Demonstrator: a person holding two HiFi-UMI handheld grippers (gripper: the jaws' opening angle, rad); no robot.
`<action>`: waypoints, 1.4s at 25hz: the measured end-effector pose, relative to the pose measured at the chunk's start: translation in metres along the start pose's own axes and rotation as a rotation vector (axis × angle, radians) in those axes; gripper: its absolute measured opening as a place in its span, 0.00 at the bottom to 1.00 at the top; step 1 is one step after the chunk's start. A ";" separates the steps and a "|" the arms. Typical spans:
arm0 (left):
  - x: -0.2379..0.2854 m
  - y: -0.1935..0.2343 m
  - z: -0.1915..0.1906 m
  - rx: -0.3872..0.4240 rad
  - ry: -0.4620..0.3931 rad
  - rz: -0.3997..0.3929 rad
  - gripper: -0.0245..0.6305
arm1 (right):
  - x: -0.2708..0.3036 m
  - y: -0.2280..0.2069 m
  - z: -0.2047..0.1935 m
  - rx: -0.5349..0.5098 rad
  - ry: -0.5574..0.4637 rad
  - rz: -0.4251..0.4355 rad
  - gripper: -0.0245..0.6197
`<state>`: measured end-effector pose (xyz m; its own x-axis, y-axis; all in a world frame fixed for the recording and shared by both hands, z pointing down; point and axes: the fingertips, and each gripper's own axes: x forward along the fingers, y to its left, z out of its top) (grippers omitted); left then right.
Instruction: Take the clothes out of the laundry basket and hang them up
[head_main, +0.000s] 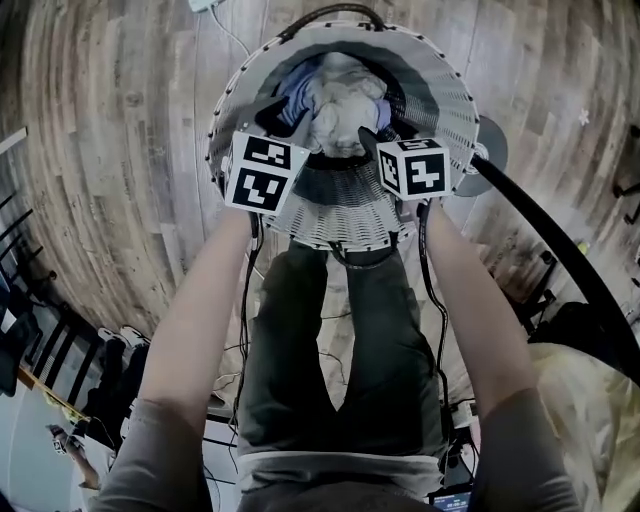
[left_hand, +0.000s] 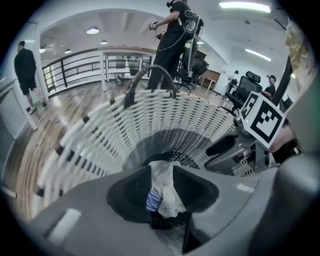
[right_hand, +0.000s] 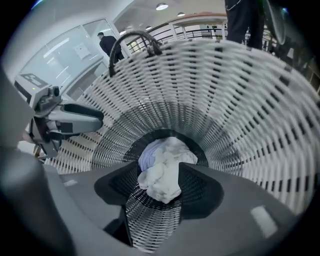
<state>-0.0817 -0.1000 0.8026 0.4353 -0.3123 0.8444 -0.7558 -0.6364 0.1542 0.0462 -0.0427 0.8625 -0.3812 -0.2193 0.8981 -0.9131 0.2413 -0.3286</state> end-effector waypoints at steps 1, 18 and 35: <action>0.010 0.002 -0.009 -0.013 0.011 0.001 0.24 | 0.009 -0.002 -0.005 -0.011 0.007 -0.001 0.47; 0.170 0.034 -0.139 -0.059 0.296 0.092 0.27 | 0.134 -0.045 -0.044 0.143 -0.004 -0.032 0.48; 0.254 0.039 -0.183 -0.052 0.385 0.013 0.16 | 0.184 -0.078 -0.067 0.165 0.072 -0.167 0.16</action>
<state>-0.0900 -0.0754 1.1170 0.2172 -0.0261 0.9758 -0.7880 -0.5946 0.1594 0.0573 -0.0383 1.0735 -0.2167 -0.1741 0.9606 -0.9762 0.0486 -0.2114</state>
